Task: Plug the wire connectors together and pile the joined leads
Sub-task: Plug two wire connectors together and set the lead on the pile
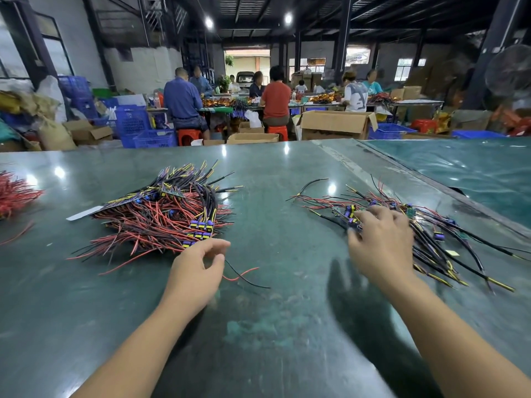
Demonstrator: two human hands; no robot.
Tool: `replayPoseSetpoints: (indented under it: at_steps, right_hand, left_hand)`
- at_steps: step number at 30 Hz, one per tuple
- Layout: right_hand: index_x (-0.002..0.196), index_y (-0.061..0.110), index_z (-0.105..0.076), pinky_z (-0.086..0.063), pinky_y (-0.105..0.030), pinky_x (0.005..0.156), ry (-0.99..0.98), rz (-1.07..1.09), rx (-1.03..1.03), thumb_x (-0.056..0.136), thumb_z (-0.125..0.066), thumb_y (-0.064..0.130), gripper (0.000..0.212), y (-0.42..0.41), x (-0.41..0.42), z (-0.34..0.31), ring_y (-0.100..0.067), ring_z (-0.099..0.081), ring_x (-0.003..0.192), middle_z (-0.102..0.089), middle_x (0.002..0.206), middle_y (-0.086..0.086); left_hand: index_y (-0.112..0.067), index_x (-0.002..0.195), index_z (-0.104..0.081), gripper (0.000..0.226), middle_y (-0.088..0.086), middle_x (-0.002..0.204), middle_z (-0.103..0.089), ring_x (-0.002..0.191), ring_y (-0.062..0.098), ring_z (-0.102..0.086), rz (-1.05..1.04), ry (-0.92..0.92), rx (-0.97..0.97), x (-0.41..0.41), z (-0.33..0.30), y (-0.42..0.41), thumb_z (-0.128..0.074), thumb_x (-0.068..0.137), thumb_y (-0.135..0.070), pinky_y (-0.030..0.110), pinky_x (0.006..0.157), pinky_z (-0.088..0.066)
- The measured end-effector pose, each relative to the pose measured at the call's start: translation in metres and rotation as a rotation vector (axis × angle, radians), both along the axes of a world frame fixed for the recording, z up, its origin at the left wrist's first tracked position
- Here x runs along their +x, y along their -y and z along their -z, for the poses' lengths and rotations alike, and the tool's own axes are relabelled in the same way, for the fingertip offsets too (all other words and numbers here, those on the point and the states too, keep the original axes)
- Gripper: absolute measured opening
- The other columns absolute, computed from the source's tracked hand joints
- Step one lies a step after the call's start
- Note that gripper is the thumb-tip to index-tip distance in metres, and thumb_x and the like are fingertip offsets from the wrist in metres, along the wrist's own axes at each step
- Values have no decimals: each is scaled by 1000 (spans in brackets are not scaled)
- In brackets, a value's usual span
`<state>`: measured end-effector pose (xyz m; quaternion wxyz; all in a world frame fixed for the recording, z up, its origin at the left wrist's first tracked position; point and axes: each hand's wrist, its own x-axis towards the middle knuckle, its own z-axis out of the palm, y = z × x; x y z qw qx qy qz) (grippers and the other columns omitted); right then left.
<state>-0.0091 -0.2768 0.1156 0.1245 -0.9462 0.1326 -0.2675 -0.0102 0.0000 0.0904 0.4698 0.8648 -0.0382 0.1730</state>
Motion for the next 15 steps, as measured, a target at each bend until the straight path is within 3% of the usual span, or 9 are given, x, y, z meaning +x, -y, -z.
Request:
replayPoseSetpoints:
  at_steps: [3, 5, 8, 11, 15]
  right_hand:
    - [116, 18, -66, -33, -32, 100, -36, -296, 64, 88, -58, 22, 29, -27, -6, 9, -28, -43, 118, -52, 131, -5]
    - [112, 20, -68, -37, -33, 100, -66, -457, 83, 89, -57, 22, 25, -46, -13, 18, -25, -46, 116, -54, 127, 0]
    - [113, 22, -66, -36, -29, 102, -153, -699, 102, 92, -54, 24, 25, -62, -20, 27, -17, -48, 118, -53, 125, 6]
    - [120, 23, -62, -33, -22, 103, -193, -875, 64, 95, -52, 27, 28, -68, -23, 31, -11, -45, 119, -53, 126, 9]
    - [138, 21, -48, -20, -10, 109, -198, -1012, -26, 98, -47, 30, 41, -76, -24, 30, -8, -38, 131, -49, 142, 9]
  left_hand:
    - [-27, 111, -68, 36, -10, 108, -64, 112, 16, -52, -21, -63, 259, 3, 5, -7, -56, 86, -5, 28, 99, -39]
    - [-29, 117, -65, 38, -9, 114, -60, 118, 15, -44, 6, -106, 335, 2, 7, -7, -55, 87, -9, 25, 100, -34]
    - [-30, 115, -66, 35, -14, 107, -61, 111, 10, -50, 56, -104, 370, 0, 5, -7, -57, 87, -11, 21, 97, -38]
    - [-32, 101, -70, 27, -18, 89, -68, 89, -2, -59, 208, -62, 276, -4, 0, -3, -64, 84, -12, 9, 78, -40]
    - [-24, 103, -72, 26, -10, 114, -63, 110, 9, -51, 161, 90, 322, 0, 0, 0, -63, 86, -7, 11, 92, -29]
